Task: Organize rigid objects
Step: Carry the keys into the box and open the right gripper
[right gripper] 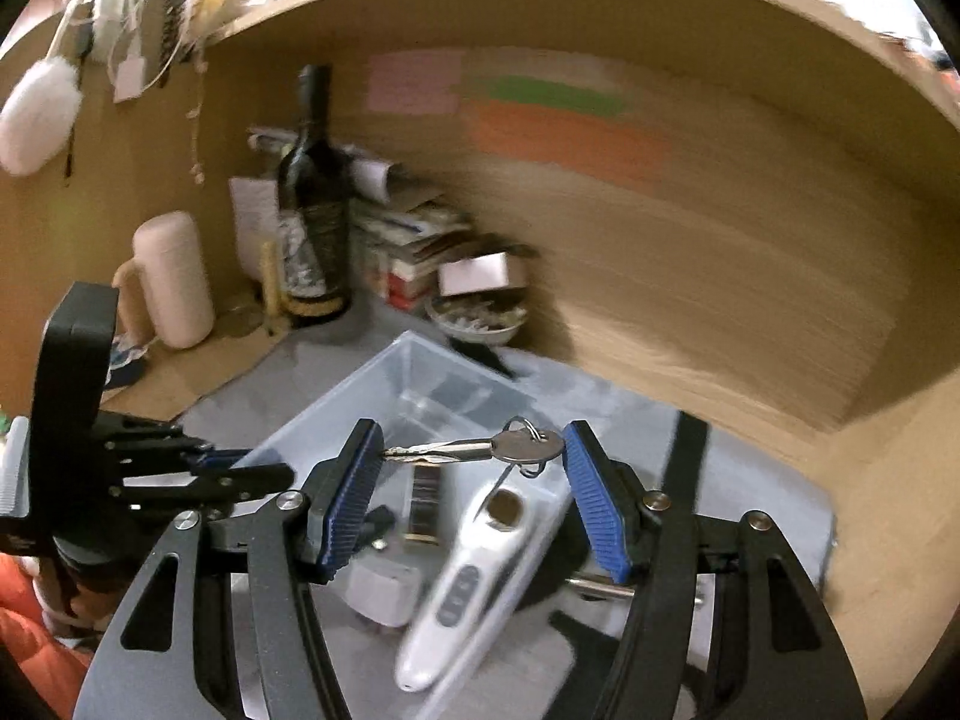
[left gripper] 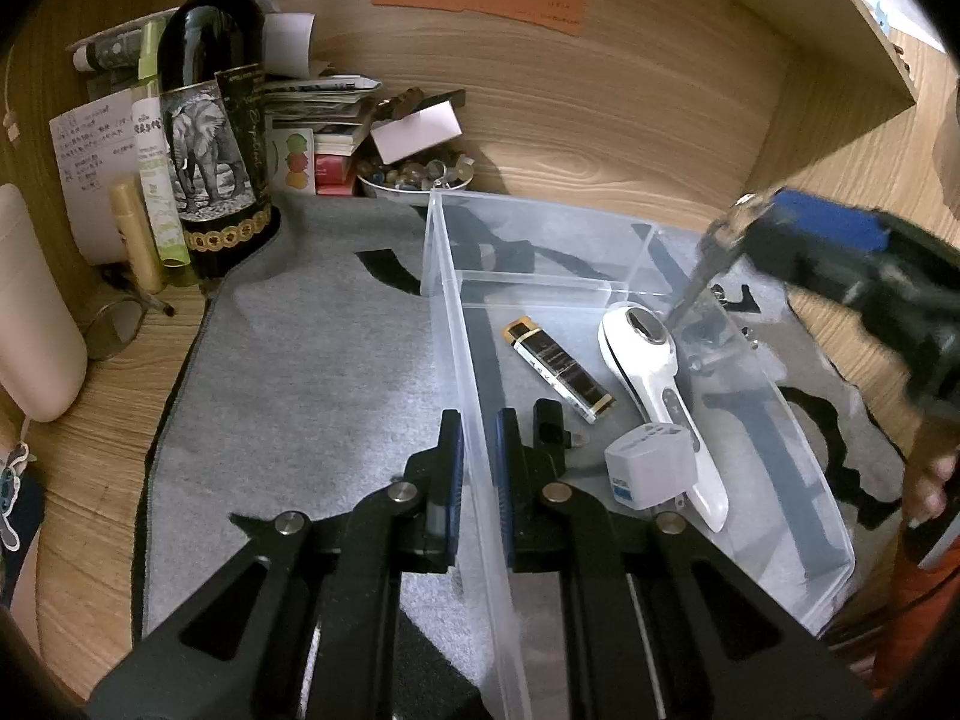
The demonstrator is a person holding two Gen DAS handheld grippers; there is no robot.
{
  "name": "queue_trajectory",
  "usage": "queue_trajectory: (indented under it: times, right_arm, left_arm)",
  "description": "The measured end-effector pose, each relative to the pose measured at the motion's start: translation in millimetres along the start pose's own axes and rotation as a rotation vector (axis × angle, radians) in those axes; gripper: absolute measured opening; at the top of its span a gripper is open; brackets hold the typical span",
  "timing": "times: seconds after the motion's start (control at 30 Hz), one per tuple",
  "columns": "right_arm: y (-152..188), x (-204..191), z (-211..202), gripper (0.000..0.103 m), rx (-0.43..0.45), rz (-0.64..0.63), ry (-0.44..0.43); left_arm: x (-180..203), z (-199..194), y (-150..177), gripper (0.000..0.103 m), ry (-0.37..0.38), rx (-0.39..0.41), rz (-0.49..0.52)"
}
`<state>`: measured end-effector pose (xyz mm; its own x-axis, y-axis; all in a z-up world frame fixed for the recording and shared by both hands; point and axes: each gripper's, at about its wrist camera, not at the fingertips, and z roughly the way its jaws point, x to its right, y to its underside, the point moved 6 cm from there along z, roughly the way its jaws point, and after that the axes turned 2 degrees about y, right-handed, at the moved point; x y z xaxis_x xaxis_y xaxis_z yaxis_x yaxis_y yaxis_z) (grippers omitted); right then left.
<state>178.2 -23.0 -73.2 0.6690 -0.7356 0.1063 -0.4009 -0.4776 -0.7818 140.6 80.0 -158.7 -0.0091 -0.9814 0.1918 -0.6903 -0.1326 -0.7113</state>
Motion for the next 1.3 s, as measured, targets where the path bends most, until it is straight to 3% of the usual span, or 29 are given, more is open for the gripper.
queue_trajectory:
  times: [0.27,0.53,0.73,0.9,1.0,1.3]
  right_arm:
    - [23.3,-21.1,48.0,0.059,-0.161,-0.049,-0.067]
    - [36.2,-21.3,65.6,0.059,-0.264,-0.023,-0.107]
    - [33.2,-14.4,58.8,0.068,-0.238,-0.010,-0.092]
    - [27.4,-6.0,44.7,0.069,-0.197,0.003,-0.070]
    - [25.5,1.4,34.8,0.076,-0.171,0.015,-0.063]
    - [43.7,50.0,12.2,0.080,-0.176,0.106,0.062]
  left_arm:
    - [-0.4,0.6,-0.4,0.011,0.008,-0.001,-0.002]
    - [-0.6,0.5,-0.6,0.011,0.008,-0.001,-0.003]
    - [-1.0,0.6,-0.8,0.011,0.008,-0.002,-0.005]
    - [-1.0,0.9,-0.9,0.011,0.008,-0.003,-0.004]
    - [-1.4,1.0,-0.7,0.011,0.008,-0.002,-0.003]
    - [-1.0,1.4,-0.7,0.011,0.008,-0.003,-0.003]
